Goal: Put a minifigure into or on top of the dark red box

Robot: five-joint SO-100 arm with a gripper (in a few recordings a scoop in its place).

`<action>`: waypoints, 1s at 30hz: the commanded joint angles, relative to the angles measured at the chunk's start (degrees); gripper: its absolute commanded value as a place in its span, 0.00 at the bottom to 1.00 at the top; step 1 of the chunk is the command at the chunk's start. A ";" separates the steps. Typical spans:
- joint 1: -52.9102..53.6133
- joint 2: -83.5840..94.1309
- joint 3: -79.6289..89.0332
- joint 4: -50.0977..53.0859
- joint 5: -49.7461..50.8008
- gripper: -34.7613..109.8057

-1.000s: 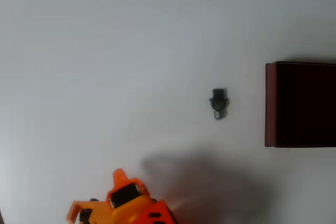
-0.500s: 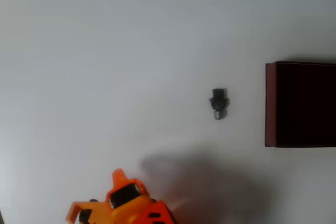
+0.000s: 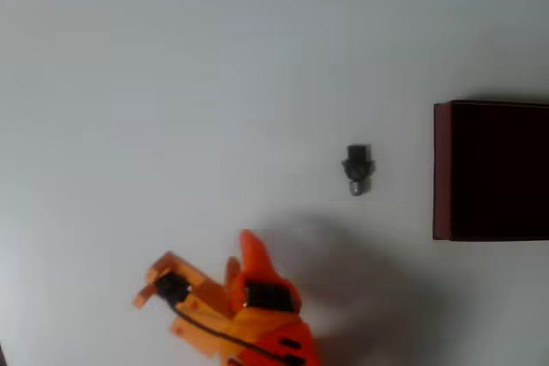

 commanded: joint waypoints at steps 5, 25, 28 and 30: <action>17.75 -5.45 -7.73 0.00 13.10 0.40; 32.96 -77.52 -50.10 -2.02 27.16 0.40; 33.13 -82.18 -53.26 -1.58 28.65 0.40; 33.05 -84.64 -54.67 -1.58 29.88 0.40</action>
